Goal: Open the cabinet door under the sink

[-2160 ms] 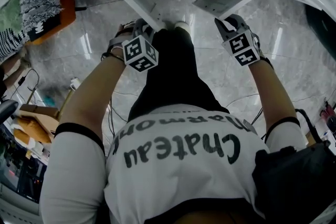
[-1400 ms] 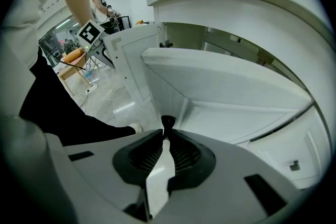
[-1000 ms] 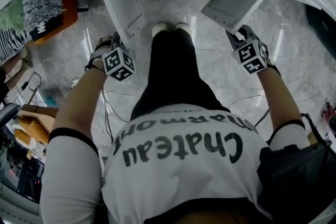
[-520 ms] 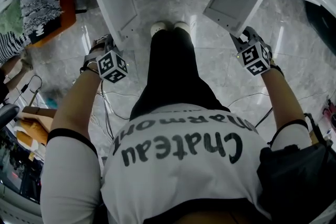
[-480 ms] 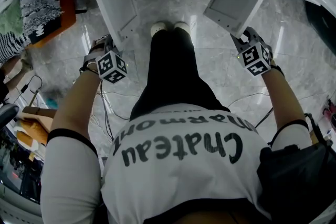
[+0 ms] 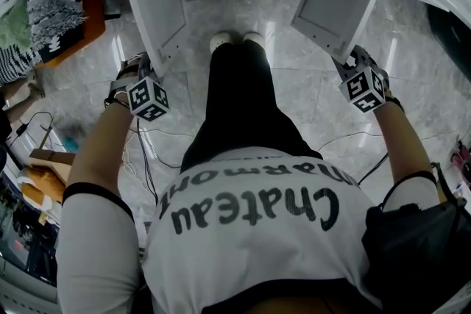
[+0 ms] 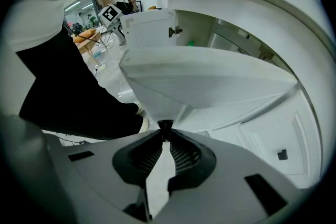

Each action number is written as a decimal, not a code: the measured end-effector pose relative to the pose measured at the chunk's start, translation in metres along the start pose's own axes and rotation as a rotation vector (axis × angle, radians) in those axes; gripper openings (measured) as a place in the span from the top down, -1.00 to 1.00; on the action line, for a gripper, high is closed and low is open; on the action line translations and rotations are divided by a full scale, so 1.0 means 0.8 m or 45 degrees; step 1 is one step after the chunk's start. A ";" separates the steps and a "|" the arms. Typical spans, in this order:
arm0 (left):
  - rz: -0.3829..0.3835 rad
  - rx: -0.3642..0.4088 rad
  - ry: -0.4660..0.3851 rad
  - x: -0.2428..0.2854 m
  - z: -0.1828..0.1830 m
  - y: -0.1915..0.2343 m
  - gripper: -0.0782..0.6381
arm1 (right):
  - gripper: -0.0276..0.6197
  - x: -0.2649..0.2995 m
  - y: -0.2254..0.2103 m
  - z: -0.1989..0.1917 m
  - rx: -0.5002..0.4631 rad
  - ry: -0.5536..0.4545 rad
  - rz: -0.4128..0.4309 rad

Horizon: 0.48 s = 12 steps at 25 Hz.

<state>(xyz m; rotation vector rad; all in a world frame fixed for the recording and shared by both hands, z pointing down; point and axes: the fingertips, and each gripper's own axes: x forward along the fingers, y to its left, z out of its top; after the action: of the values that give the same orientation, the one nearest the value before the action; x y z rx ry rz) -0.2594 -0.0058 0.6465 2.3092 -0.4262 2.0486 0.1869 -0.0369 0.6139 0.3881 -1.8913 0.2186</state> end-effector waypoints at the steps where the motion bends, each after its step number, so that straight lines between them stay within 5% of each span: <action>1: 0.001 0.011 0.002 0.000 -0.004 0.001 0.66 | 0.80 -0.001 -0.001 -0.004 -0.007 0.009 -0.001; 12: 0.016 0.089 -0.009 -0.004 -0.030 0.008 0.65 | 0.80 -0.007 -0.007 -0.032 -0.051 0.060 -0.006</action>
<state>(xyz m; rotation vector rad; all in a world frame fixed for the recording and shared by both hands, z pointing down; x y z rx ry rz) -0.2843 -0.0064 0.6453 2.3586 -0.3760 2.0949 0.2135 -0.0324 0.6171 0.3572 -1.8453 0.1853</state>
